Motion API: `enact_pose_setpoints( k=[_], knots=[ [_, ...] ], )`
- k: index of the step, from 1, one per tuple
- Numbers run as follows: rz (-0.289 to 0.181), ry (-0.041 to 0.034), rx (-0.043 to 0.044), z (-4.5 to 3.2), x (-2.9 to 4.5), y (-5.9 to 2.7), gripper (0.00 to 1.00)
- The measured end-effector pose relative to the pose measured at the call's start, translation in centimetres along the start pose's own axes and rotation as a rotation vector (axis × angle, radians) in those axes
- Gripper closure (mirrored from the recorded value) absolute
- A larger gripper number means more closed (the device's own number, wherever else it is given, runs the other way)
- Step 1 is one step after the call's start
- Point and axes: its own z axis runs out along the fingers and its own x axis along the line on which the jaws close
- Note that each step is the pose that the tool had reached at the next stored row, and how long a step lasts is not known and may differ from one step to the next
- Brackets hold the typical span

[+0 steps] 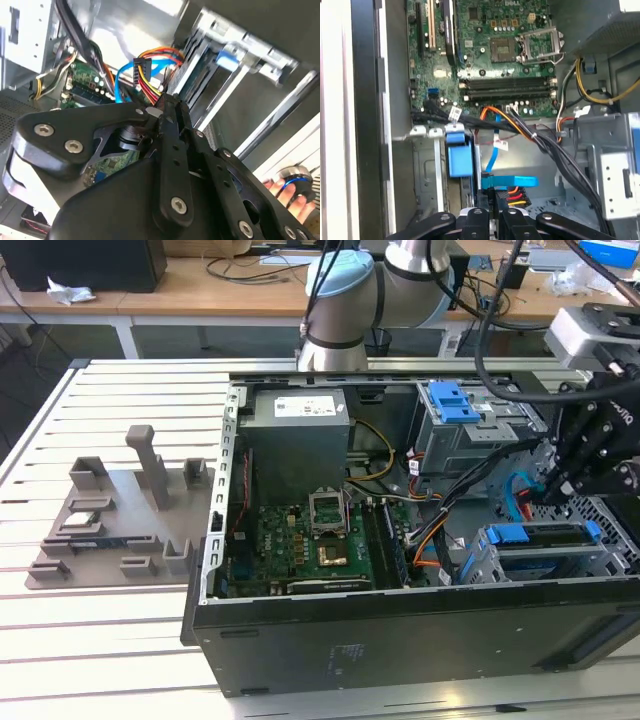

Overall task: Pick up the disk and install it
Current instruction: 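Insert the first disk wire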

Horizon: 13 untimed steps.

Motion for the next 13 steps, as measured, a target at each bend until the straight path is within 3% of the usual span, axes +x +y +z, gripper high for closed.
enact_pose_setpoints(
  k=[3,5,7,13],
  knots=[
    [0.0,0.0009,-0.0127,0.0,-0.02,-1.11,0.83],
    [0.0,-0.0042,-0.0243,0.17,0.88,-1.75,0.83],
    [0.0,-0.0087,-0.0297,0.36,1.29,-2.08,0.83],
    [-0.003,-0.0094,-0.04,0.99,1.66,-2.67,0.83]
  ],
)
